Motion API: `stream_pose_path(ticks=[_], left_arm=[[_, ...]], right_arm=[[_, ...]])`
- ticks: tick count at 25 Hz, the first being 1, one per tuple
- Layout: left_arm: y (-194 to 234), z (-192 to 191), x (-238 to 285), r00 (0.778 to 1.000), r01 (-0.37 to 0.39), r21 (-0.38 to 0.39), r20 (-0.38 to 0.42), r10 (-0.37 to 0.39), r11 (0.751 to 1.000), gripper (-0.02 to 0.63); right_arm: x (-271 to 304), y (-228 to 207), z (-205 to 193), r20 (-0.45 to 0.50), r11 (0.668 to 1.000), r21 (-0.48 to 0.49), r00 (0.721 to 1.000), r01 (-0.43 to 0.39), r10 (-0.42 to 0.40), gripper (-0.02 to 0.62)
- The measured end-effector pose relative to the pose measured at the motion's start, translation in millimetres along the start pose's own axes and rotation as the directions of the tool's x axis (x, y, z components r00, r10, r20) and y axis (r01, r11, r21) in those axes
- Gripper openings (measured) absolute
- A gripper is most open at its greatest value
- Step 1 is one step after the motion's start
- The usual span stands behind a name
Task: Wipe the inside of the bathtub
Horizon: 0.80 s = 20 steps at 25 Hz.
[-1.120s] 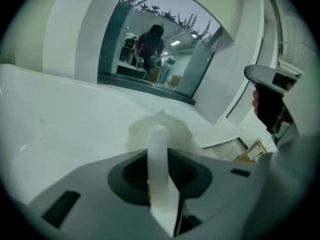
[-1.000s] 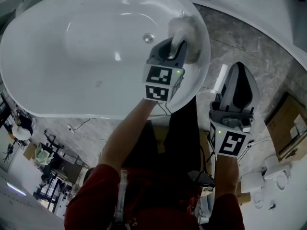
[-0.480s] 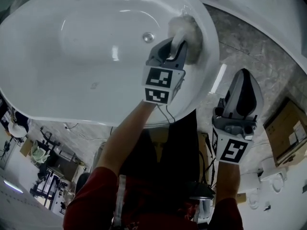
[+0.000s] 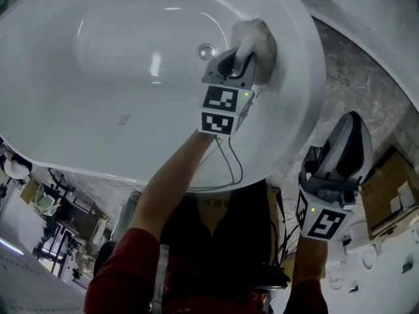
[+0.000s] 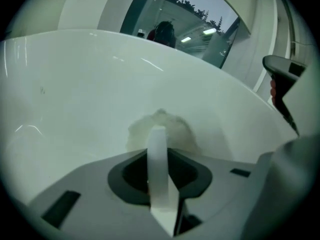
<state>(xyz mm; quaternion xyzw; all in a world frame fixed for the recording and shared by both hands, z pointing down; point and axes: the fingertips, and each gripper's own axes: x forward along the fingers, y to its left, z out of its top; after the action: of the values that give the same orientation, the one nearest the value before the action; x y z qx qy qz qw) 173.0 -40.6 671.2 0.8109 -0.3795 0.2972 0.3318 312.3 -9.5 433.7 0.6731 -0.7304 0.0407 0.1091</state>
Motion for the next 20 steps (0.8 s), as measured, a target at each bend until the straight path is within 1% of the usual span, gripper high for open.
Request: stream_pose_path(ticks=[7,12,20], left_arm=[[38,-30,34,0.999,-0.048,-0.002,-0.025,0.048,0.999,0.098],[66,-55,56,0.993,-0.095,0.01,-0.065,0.095,0.995,0.098],[108,-90,90,0.977,-0.174,0.033,-0.118,0.177,0.984,0.098]], right_arm=[[12,-4,-9,0.018,1.0,-0.001,1.0,0.007,-0.007,0.011],[15,-5,-11,0.038,1.0,-0.01,0.999,0.007,-0.007,0.011],[21,-1,-35,0.008,1.0,-0.019,1.0,-0.012,0.012,0.011]])
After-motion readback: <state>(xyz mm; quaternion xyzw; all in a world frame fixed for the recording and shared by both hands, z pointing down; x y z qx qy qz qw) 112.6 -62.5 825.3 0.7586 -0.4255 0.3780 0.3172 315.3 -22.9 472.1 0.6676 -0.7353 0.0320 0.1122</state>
